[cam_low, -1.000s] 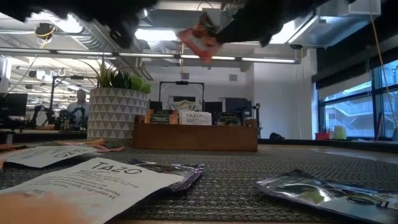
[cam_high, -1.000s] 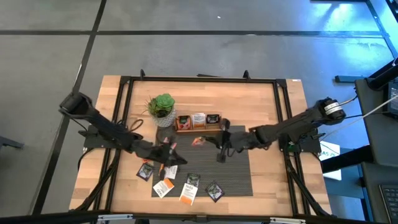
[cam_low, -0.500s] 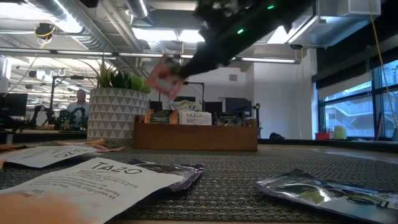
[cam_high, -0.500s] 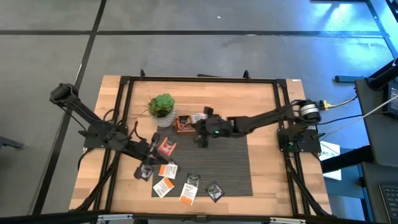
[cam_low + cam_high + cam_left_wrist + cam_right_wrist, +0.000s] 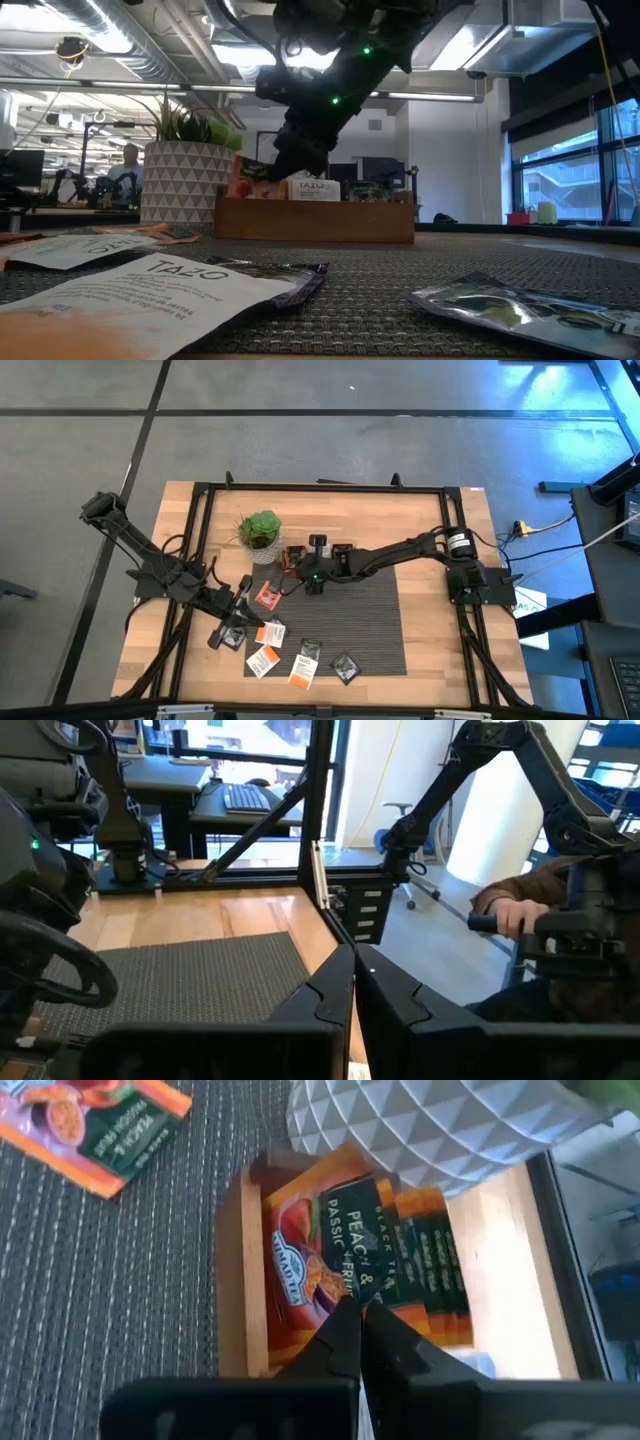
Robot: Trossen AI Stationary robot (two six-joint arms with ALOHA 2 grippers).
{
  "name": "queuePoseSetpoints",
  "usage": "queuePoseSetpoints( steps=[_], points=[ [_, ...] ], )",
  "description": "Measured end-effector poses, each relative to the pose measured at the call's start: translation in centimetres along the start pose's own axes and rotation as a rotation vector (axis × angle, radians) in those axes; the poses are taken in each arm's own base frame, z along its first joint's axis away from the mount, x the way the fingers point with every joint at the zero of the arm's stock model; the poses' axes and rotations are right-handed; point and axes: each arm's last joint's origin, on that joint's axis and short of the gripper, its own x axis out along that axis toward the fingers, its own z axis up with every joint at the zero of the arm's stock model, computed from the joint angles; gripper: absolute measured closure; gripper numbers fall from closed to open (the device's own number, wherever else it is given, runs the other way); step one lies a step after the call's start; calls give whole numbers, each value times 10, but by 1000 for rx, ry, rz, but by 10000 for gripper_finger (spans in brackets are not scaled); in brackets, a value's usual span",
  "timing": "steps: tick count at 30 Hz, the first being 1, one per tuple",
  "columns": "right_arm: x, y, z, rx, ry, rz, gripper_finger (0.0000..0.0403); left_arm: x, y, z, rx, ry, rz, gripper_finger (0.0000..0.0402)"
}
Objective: Pick & Place Tea
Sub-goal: Put the right orange tea bag into the left slot of the wooden organizer, then put the black tea bag into the right slot of the wooden organizer
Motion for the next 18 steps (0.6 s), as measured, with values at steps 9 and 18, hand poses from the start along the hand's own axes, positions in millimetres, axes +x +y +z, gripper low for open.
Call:
queuePoseSetpoints(
  steps=[9, 18],
  points=[
    [1, 1, -2, -26, 21, 4, 357, 0, 0, 0, 1, 4, 2, 389],
    [-17, -7, 6, -1, 13, -104, 276, 0, 1, -5, 40, 46, 18, 392]
  ],
)
